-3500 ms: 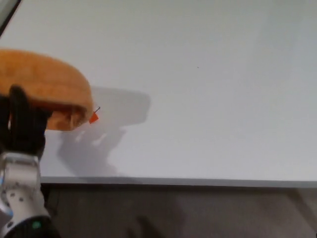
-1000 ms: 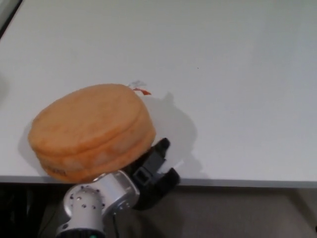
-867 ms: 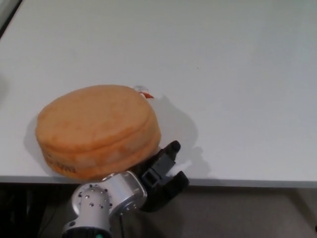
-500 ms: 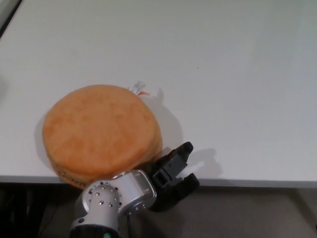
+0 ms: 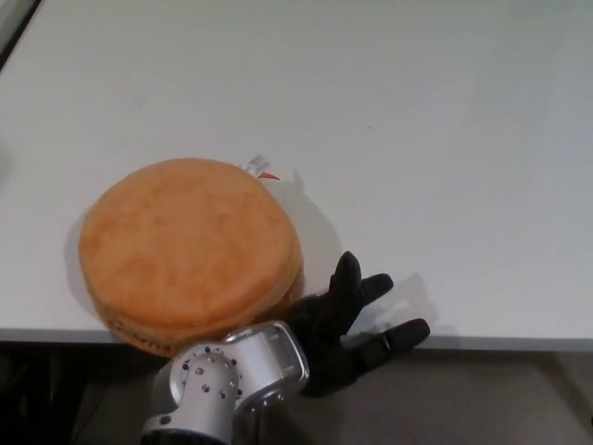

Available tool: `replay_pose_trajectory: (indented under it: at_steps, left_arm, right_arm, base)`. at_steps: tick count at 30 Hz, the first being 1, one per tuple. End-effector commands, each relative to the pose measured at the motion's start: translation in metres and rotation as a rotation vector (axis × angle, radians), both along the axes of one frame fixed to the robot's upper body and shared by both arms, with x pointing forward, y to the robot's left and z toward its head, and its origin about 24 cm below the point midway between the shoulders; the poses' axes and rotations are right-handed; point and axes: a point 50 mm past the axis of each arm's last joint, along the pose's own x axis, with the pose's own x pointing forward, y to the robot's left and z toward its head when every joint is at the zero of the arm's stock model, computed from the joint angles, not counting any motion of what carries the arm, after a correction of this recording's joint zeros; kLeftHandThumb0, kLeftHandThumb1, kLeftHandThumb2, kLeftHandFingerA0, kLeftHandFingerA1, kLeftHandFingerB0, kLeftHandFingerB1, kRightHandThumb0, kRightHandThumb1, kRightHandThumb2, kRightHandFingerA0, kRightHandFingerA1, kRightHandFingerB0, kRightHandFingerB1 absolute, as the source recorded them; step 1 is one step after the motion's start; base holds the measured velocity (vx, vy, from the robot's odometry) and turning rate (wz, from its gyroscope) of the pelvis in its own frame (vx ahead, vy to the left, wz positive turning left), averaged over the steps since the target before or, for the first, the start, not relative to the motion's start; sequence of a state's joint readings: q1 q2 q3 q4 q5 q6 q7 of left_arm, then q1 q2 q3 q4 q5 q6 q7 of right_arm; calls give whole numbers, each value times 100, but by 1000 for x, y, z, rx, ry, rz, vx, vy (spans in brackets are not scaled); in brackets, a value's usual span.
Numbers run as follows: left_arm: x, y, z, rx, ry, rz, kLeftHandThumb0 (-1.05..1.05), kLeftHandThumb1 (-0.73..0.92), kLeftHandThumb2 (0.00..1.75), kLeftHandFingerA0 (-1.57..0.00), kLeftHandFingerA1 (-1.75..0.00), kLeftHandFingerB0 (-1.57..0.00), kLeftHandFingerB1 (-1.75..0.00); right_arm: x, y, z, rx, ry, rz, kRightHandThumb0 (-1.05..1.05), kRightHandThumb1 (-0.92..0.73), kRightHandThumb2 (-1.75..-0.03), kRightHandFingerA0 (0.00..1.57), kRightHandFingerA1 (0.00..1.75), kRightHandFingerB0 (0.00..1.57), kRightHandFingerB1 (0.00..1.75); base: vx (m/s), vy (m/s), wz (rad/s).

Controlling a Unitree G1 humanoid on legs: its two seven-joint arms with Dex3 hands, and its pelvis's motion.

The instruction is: A soft plate is kept in the center of the table close to the robot and the robot uses its left hand to pick up the plate, turns it upside down and places it back on the table

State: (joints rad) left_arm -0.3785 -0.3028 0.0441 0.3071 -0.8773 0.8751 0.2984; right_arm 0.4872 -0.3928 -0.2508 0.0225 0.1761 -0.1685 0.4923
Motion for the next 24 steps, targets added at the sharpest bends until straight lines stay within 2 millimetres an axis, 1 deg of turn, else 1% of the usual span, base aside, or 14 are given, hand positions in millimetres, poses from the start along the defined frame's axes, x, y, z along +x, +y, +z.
replay_pose_trajectory:
  at_steps: [1,2,3,4,6,7,8,16,17,18,19,21,22,24]
  left_arm:
    - [-18,-6,-10,-123,-31,-16,-90,73,110,-15,-52,-5,-31]
    - [-18,-6,-9,-127,-39,-20,-90,73,110,-15,-52,-5,-31]
    - [-18,-6,-8,-131,-59,-27,-89,73,109,-15,-52,-6,-35]
    - [-19,-6,-3,-138,-108,-52,-90,72,110,-19,-52,-7,-39]
    - [-19,-6,0,-141,-129,-64,-90,72,110,-19,-52,-7,-39]
    - [-18,-5,9,-133,-200,-104,-93,92,69,-27,-41,-13,-26]
    - [-18,-4,15,-129,-246,-131,-92,74,113,-21,-52,-8,-35]
    - [-33,14,62,-77,-572,-276,-90,75,113,-20,-52,-10,-41]
    - [-37,18,66,-66,-604,-293,-90,75,114,-20,-53,-9,-41]
    - [-40,20,69,-62,-623,-304,-90,75,114,-20,-53,-9,-41]
    - [-48,29,77,-51,-656,-320,-90,74,113,-22,-52,-11,-41]
    - [-55,34,79,-59,-673,-335,-90,74,113,-21,-53,-9,-40]
    - [-59,38,80,-63,-685,-346,-89,74,113,-21,-53,-9,-40]
    - [-68,45,84,-63,-714,-361,-89,74,112,-20,-53,-9,-40]
  right_arm:
    - [2,-4,2,-20,2,-14,-76,-75,-110,65,60,25,49]
    - [2,-4,3,-20,0,-15,-76,-75,-110,65,60,25,49]
    - [2,-5,3,-27,2,-9,-76,-92,-69,73,45,32,33]
    - [2,-5,3,-27,-3,-9,-77,-76,-110,66,60,26,49]
    - [2,-5,2,-25,-6,-10,-77,-76,-110,66,60,26,49]
    - [4,-4,2,-24,-6,-3,-75,-92,-69,73,46,32,34]
    - [4,-4,2,-25,-6,0,-75,-92,-69,73,45,32,33]
    - [2,-6,2,-33,0,-4,-75,-92,-70,75,48,34,35]
    - [2,-6,2,-42,0,2,-76,-77,-111,67,61,27,49]
    - [1,-7,2,-52,2,6,-76,-77,-111,67,61,27,49]
    - [1,-7,1,-43,9,3,-76,-76,-111,67,61,27,49]
    - [0,-6,1,-40,14,2,-74,-76,-111,67,61,28,49]
    - [0,-5,0,-34,14,-1,-75,-92,-69,76,45,35,34]
    - [0,-4,0,-25,17,-1,-75,-92,-69,76,46,35,34]
  base:
    - [0,0,0]
    - [0,0,0]
    - [0,0,0]
    - [0,0,0]
    - [0,0,0]
    - [0,0,0]
    - [0,0,0]
    - [0,0,0]
    - [0,0,0]
    - [0,0,0]
    - [0,0,0]
    - [0,0,0]
    - [0,0,0]
    - [0,0,0]
